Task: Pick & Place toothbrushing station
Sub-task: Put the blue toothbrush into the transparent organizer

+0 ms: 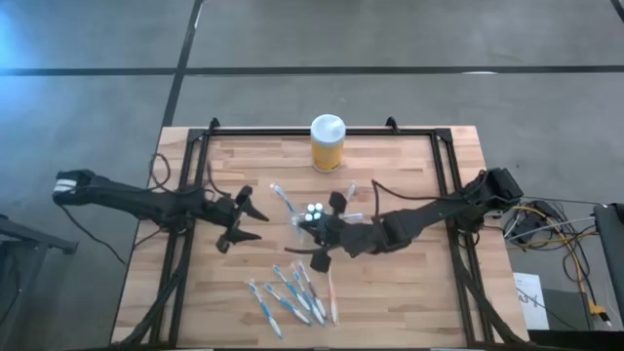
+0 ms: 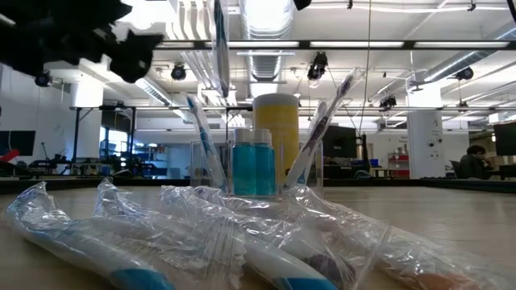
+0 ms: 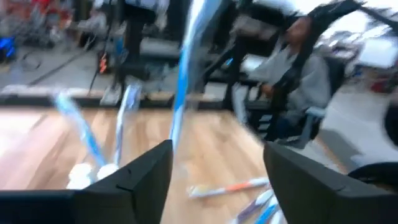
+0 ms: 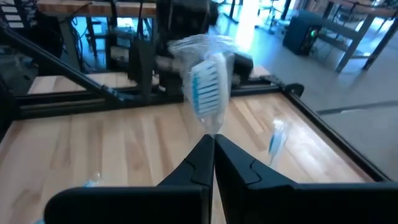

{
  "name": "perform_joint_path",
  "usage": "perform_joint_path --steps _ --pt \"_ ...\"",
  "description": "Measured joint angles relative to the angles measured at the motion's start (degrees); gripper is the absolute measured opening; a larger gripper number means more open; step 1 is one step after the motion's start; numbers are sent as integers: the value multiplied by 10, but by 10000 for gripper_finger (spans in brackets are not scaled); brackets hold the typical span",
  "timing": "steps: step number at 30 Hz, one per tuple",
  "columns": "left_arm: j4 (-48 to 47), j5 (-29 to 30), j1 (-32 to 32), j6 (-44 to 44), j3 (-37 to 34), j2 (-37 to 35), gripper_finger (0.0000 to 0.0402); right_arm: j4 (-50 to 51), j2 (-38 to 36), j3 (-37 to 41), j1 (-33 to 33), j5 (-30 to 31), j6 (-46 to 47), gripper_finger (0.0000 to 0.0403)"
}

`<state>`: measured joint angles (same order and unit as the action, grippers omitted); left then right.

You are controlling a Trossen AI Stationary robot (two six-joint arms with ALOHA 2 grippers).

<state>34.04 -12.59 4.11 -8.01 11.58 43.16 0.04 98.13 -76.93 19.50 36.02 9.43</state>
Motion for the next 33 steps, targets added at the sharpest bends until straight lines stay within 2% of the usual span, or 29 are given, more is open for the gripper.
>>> perform_joint_path --steps 5,9,17,24,29,33 --pt "5 43 3 -12 56 72 285 -3 0 0 -10 -1 -7 8" --pt "10 42 3 -6 99 128 297 -4 0 0 -11 0 -11 8" --pt "13 40 3 5 174 223 298 -9 0 1 -11 0 -22 8" --pt "16 39 3 27 218 277 299 -9 0 7 -11 0 -26 8" --pt "15 39 3 41 234 297 269 -8 0 13 -11 0 -25 8" --pt "14 37 5 49 228 294 199 -8 0 16 -9 0 -25 8"
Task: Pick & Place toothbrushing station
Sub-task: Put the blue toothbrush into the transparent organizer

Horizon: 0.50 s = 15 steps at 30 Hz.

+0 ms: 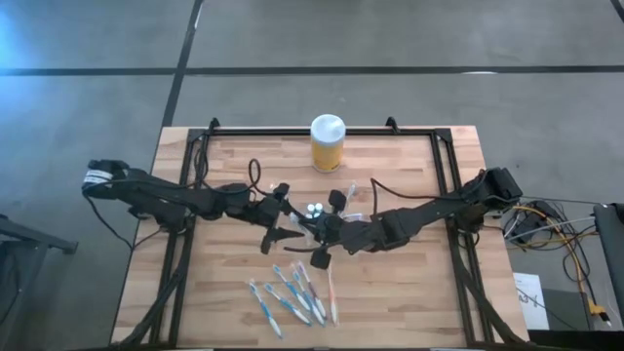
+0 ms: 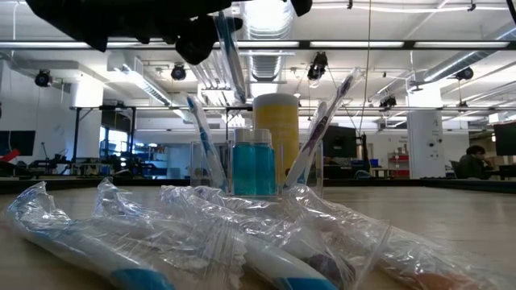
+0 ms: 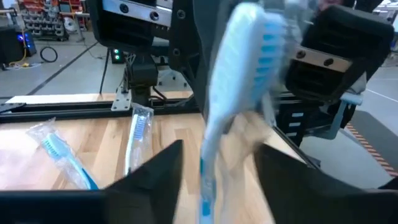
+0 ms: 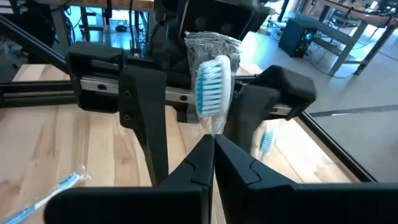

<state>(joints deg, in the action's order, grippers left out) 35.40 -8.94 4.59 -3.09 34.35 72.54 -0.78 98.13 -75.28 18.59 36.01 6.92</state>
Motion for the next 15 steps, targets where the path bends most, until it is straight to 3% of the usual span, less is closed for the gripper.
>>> perform_joint_path --steps 7,15 --pt "5 -5 0 15 -6 -14 33 -1 0 1 0 0 1 8" --pt "5 -10 0 16 -11 -22 21 3 0 1 3 0 -1 9"
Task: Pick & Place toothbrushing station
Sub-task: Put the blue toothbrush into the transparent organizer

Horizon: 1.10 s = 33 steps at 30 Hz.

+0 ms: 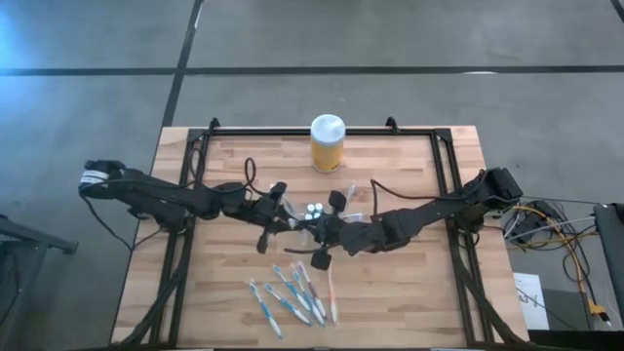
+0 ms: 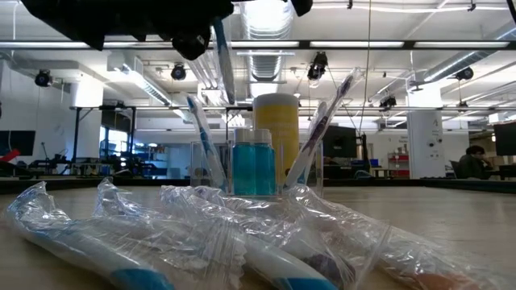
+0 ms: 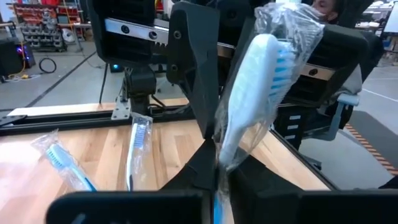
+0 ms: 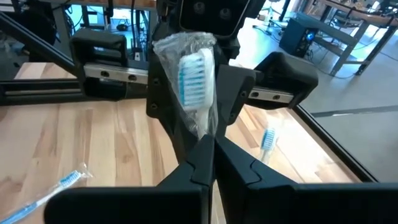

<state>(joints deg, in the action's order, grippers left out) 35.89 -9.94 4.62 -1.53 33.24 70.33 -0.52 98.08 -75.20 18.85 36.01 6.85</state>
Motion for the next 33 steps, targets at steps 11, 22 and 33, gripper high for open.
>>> perform_joint_path --steps 11,22,33 --pt "8 42 -3 15 -70 -112 21 41 -32 1 12 1 20 104" --pt "144 200 -9 -13 -191 -132 21 -149 -73 159 38 -22 4 84" --pt "264 251 -19 -61 -198 2 21 -539 -85 401 35 -112 -10 9"
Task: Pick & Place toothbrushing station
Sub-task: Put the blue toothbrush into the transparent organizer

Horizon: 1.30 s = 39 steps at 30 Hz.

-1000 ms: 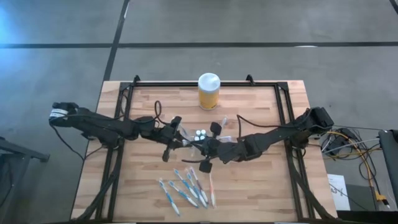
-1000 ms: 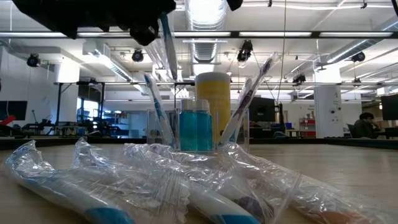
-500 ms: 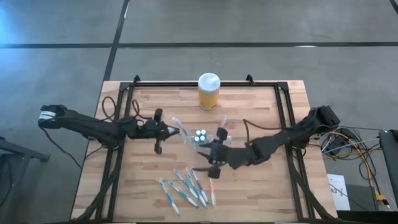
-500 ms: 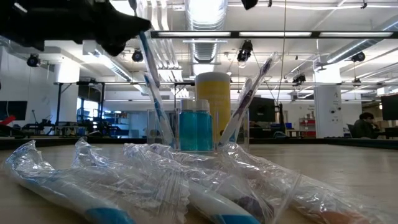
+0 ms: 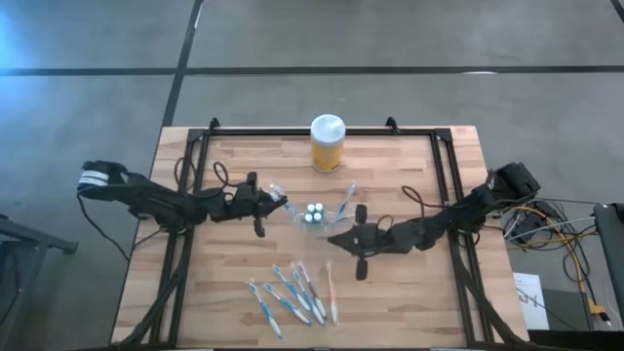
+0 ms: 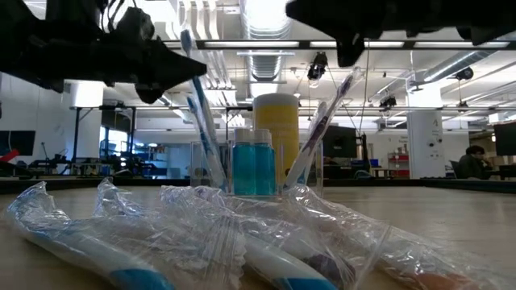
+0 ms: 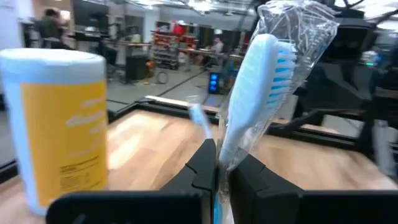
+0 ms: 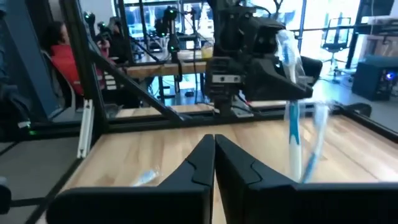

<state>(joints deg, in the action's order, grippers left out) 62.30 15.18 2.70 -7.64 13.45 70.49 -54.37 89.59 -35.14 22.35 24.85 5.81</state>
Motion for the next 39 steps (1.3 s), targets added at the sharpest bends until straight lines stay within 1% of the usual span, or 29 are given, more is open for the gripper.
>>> perform_joint_path --steps 2,5,14,19,22,28,34,39 --pt "19 22 -1 -2 2 28 21 -22 0 16 1 0 4 9" --pt "31 46 -3 -13 15 68 21 -27 -1 29 5 0 15 8" --pt "33 62 -5 -27 78 189 21 -26 -1 35 12 0 16 8" --pt "41 72 -5 -42 97 233 21 -25 -1 31 14 1 16 8" --pt "52 73 -5 -35 94 240 21 -26 -1 28 14 1 15 8" --pt "42 69 -6 -34 80 219 27 -29 -1 28 14 1 14 8" --pt "31 68 -6 -34 73 192 75 -29 -1 28 14 1 14 8" --pt "-5 67 -6 -29 71 157 116 -30 -1 28 14 1 15 8"
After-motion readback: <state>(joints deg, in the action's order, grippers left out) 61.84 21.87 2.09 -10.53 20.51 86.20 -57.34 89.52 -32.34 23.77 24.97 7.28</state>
